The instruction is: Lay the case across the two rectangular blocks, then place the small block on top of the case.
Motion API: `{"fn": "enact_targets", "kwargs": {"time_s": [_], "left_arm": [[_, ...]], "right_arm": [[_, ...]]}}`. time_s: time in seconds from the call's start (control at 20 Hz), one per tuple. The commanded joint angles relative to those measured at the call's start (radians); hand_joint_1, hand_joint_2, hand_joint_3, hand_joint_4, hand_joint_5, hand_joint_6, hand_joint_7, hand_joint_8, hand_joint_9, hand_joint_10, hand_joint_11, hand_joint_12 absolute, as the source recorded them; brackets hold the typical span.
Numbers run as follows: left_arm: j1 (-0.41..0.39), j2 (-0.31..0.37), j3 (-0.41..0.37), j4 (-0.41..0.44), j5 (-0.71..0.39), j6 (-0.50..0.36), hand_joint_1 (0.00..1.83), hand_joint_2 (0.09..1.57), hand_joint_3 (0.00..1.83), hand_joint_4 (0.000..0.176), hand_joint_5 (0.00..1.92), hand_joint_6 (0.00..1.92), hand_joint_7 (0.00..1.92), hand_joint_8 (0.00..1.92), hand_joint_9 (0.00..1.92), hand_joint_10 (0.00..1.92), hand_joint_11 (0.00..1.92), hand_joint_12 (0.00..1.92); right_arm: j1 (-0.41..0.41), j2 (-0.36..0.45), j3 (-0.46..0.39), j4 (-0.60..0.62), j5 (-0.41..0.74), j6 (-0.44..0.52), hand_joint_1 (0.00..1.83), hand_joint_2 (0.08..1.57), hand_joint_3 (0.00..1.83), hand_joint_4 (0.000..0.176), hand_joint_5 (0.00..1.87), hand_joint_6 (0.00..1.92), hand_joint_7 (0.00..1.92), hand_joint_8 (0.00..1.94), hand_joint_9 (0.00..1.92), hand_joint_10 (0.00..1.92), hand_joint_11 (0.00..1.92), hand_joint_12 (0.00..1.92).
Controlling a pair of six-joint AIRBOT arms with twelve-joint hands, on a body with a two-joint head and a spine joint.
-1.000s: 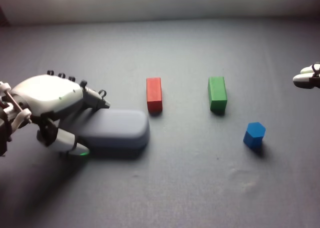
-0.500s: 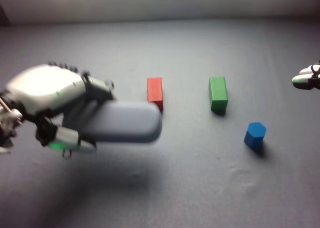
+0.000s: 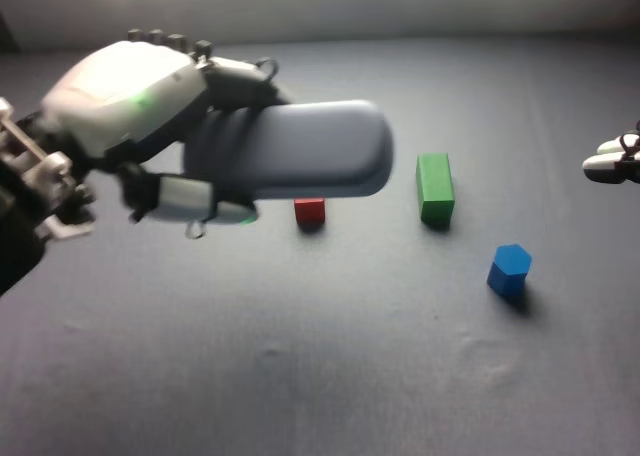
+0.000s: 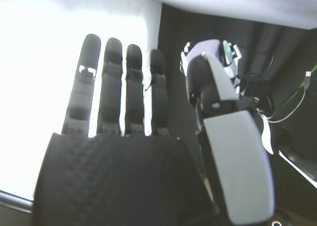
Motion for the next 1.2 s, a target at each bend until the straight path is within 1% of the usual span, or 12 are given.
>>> {"fn": "enact_targets", "kwargs": {"time_s": [0.0,0.15,0.25,0.45,0.5,0.55,0.6,0.75,0.9,0.95,1.0,1.15], "left_arm": [[-0.026,-0.011,0.01,-0.005,-0.131,-0.008,1.26,1.07,0.0,0.0,0.98,0.87,1.16,0.85,1.08,0.79,0.9,1.35],[-0.077,-0.068,0.053,0.002,-0.088,-0.008,1.25,1.1,0.0,0.0,0.95,0.9,1.08,0.99,1.05,0.78,0.85,1.38],[-0.107,-0.109,0.087,0.002,-0.043,-0.006,1.26,1.1,0.0,0.0,0.97,0.84,1.06,1.05,1.0,0.9,0.84,1.45],[-0.145,-0.187,0.15,-0.027,0.049,0.037,1.26,1.08,0.0,0.0,1.01,0.81,1.11,0.91,1.07,0.66,0.85,1.25],[-0.146,-0.191,0.153,-0.029,0.055,0.039,1.26,1.07,0.0,0.0,1.02,0.8,1.13,0.88,1.09,0.66,0.85,1.31],[-0.147,-0.191,0.153,-0.029,0.055,0.041,1.36,1.09,0.0,0.0,0.96,0.84,1.07,0.88,0.99,1.09,0.83,1.33],[-0.148,-0.197,0.158,-0.032,0.061,0.043,1.38,1.1,0.0,0.0,0.93,0.87,1.04,0.92,0.96,1.19,0.82,1.33],[-0.153,-0.218,0.179,-0.04,0.081,0.044,1.38,1.1,0.0,0.0,0.92,0.87,1.01,0.95,0.97,1.21,0.85,1.3],[-0.16,-0.266,0.224,-0.067,0.126,0.048,1.39,1.09,0.0,0.0,0.93,0.89,1.06,0.83,0.98,1.17,0.83,1.23],[-0.16,-0.271,0.228,-0.07,0.131,0.049,1.38,1.1,0.0,0.0,0.93,0.86,1.01,0.92,0.95,1.24,0.82,1.28],[-0.178,-0.344,0.312,-0.109,0.235,0.075,1.38,1.11,0.0,0.0,0.91,0.86,0.99,0.94,0.95,1.26,0.84,1.27],[-0.19,-0.366,0.337,-0.111,0.261,0.075,1.38,1.12,0.0,0.0,0.91,0.89,0.96,1.0,0.91,1.31,0.79,1.23]], "right_arm": [[0.006,0.001,0.004,0.029,0.119,0.006,0.75,1.33,0.0,0.0,0.48,0.0,0.42,0.0,0.42,0.0,0.14,0.76],[0.006,-0.003,0.008,0.029,0.119,0.006,0.71,1.35,0.0,0.0,0.47,0.0,0.41,0.0,0.41,0.0,0.12,0.75],[0.006,-0.006,0.011,0.029,0.119,0.006,0.69,1.35,0.0,0.0,0.45,0.0,0.41,0.0,0.4,0.0,0.12,0.74],[0.007,-0.009,0.014,0.029,0.119,0.006,0.7,1.35,0.0,0.0,0.41,0.0,0.39,0.0,0.38,0.0,0.14,0.62],[0.007,-0.009,0.015,0.029,0.119,0.006,0.69,1.36,0.0,0.0,0.38,0.0,0.37,0.0,0.35,0.0,0.14,0.55],[0.007,-0.009,0.015,0.029,0.119,0.006,0.65,1.37,0.0,0.0,0.35,0.0,0.34,0.0,0.34,0.0,0.16,0.48],[0.007,-0.009,0.015,0.029,0.119,0.006,0.65,1.36,0.0,0.0,0.34,0.0,0.34,0.0,0.34,0.0,0.19,0.43],[0.008,-0.009,0.015,0.029,0.119,0.006,0.68,1.36,0.0,0.0,0.34,0.0,0.34,0.0,0.35,0.0,0.28,0.25],[0.009,-0.012,0.019,0.029,0.119,0.006,0.62,1.36,0.0,0.0,0.34,0.0,0.34,0.0,0.34,0.0,0.29,0.21],[0.009,-0.012,0.02,0.029,0.119,0.006,0.62,1.36,0.0,0.0,0.33,0.0,0.34,0.0,0.34,0.0,0.29,0.2],[0.01,-0.019,0.026,0.029,0.119,0.006,0.63,1.36,0.0,0.0,0.34,0.0,0.34,0.0,0.35,0.0,0.32,0.16],[0.01,-0.02,0.026,0.029,0.119,0.006,0.67,1.36,0.0,0.0,0.34,0.0,0.34,0.0,0.35,0.0,0.33,0.14]]}}
